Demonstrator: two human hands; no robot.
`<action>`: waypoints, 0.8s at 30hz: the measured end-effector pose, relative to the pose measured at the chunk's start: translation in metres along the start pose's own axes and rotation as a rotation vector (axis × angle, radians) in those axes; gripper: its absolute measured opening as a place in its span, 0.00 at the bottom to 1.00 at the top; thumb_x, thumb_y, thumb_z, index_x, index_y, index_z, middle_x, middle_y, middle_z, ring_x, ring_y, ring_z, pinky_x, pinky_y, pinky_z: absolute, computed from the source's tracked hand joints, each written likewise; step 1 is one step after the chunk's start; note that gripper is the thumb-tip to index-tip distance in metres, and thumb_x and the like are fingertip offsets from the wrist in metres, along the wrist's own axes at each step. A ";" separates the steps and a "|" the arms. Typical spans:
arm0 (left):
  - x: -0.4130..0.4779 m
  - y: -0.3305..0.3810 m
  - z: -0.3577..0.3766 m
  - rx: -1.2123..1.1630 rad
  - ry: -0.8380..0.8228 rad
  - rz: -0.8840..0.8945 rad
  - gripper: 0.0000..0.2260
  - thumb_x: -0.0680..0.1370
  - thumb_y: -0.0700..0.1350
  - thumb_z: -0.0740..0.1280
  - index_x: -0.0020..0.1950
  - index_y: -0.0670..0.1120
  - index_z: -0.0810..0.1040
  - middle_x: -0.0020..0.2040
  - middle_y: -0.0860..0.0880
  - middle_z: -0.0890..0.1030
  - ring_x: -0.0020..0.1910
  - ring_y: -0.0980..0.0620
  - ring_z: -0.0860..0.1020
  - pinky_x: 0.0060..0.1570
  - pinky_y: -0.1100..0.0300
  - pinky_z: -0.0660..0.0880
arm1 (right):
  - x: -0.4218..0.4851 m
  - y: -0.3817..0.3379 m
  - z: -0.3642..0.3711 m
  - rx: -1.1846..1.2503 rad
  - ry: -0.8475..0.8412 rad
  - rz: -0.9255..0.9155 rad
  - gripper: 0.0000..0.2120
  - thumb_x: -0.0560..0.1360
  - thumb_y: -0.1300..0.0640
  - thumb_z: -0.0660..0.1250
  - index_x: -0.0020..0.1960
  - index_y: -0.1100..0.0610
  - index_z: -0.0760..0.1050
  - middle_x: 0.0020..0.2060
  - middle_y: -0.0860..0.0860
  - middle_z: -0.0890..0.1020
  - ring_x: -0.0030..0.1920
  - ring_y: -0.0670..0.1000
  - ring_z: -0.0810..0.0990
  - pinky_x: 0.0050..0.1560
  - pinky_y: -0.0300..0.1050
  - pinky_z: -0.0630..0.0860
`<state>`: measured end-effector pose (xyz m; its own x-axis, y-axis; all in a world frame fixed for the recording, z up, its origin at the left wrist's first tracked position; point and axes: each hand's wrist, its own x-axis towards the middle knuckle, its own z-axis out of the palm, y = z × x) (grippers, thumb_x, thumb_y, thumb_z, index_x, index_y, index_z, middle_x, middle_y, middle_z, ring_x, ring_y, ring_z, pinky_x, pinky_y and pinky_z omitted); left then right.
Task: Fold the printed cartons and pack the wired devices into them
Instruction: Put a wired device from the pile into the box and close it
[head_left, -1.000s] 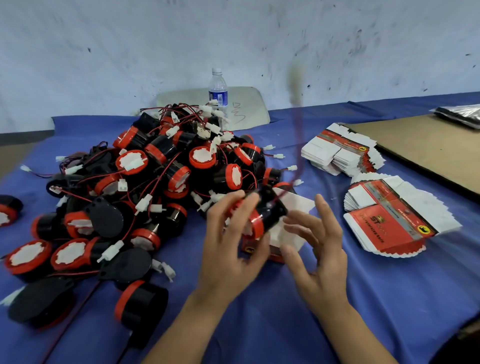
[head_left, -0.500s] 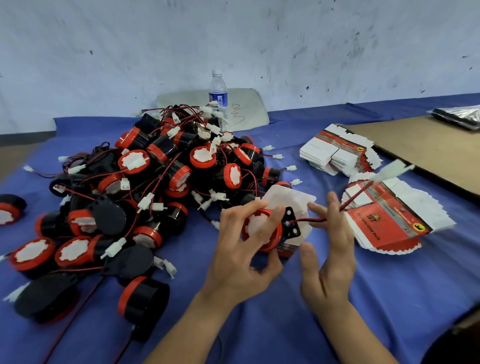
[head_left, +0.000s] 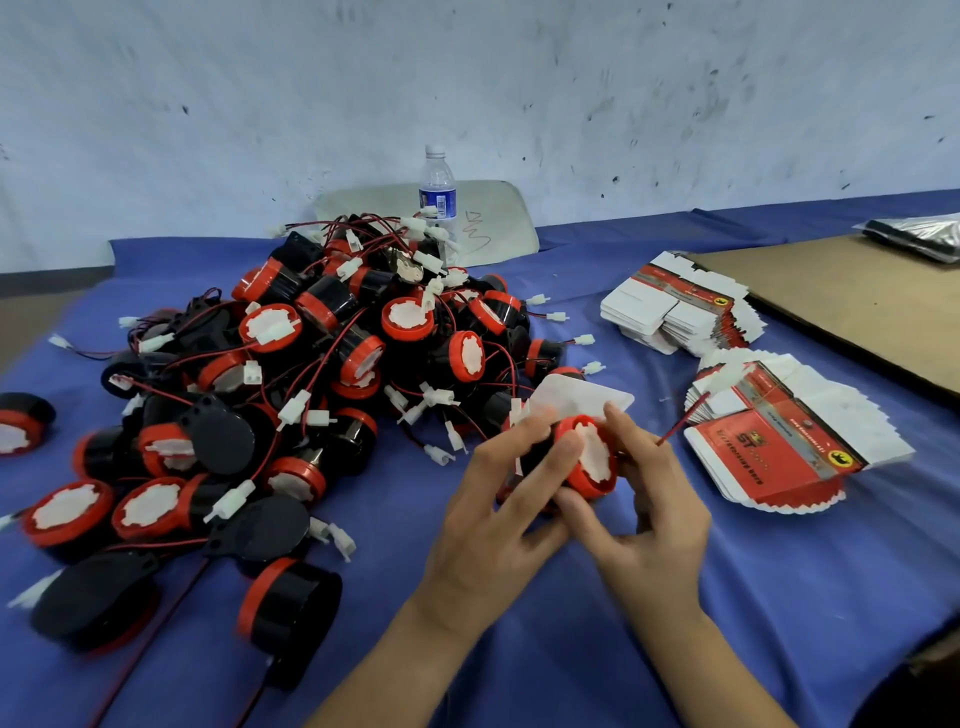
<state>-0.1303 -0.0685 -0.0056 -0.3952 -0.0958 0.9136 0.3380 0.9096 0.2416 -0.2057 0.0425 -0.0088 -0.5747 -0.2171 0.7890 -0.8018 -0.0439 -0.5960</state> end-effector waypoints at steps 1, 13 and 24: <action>-0.001 0.000 0.002 -0.019 -0.021 -0.011 0.31 0.74 0.44 0.73 0.72 0.52 0.62 0.68 0.45 0.68 0.69 0.51 0.71 0.63 0.56 0.74 | -0.001 0.001 0.000 0.058 0.016 0.054 0.28 0.69 0.46 0.72 0.66 0.51 0.71 0.56 0.48 0.79 0.55 0.47 0.80 0.56 0.39 0.75; -0.011 -0.018 0.010 -0.185 -0.391 -0.613 0.45 0.68 0.56 0.71 0.70 0.75 0.40 0.73 0.59 0.63 0.70 0.64 0.59 0.72 0.54 0.62 | 0.004 0.008 0.001 0.029 0.034 0.177 0.17 0.69 0.46 0.71 0.55 0.40 0.71 0.50 0.44 0.78 0.53 0.46 0.78 0.51 0.35 0.74; -0.015 -0.021 0.012 -0.284 -0.391 -0.646 0.46 0.72 0.47 0.75 0.71 0.75 0.44 0.68 0.69 0.60 0.68 0.74 0.60 0.59 0.79 0.61 | 0.005 0.011 0.004 -0.264 -0.203 0.132 0.04 0.68 0.64 0.74 0.41 0.60 0.79 0.49 0.49 0.81 0.53 0.53 0.79 0.50 0.38 0.73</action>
<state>-0.1415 -0.0812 -0.0285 -0.8393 -0.3713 0.3971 0.1239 0.5805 0.8048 -0.2167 0.0371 -0.0117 -0.6530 -0.3945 0.6465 -0.7529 0.2455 -0.6106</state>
